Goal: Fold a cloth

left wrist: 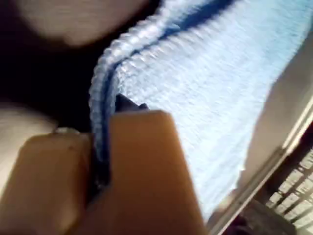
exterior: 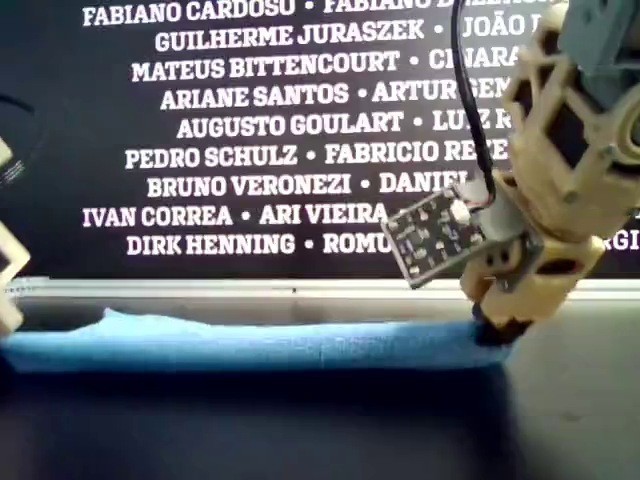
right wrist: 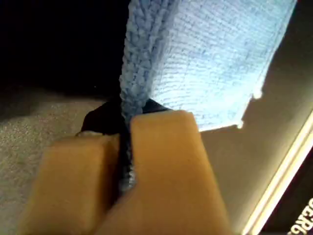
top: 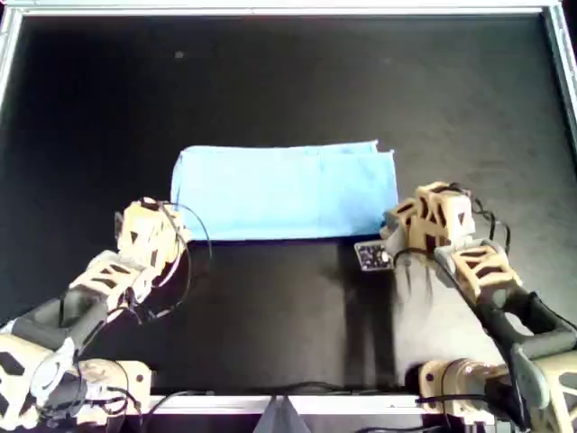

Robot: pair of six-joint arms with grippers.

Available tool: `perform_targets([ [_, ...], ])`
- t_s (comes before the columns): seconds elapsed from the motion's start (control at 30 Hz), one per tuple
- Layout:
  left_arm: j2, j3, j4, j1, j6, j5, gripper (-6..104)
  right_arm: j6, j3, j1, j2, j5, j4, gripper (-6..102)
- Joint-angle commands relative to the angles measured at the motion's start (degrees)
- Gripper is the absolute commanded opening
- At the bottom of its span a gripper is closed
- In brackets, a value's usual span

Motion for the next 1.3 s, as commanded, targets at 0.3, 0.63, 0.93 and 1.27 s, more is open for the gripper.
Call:
perform_targets([
  [0.3,3.2,0.1,-0.5,-1.2,-0.5,0.2,0,0.18,-0.2,0.1,4.0,0.3,0.5,2],
  [0.63,8.3,6.2,-0.4,-1.2,0.1,0.3,29,0.18,3.2,-0.2,11.1,0.4,0.5,42],
  [0.93,42.7,25.3,-0.4,-1.1,0.3,0.1,58,-0.62,22.2,-1.2,38.1,1.3,0.6,50],
  [1.27,70.7,31.8,-0.4,-0.2,0.3,-1.1,58,-0.09,42.5,-1.1,65.7,1.0,0.6,50],
])
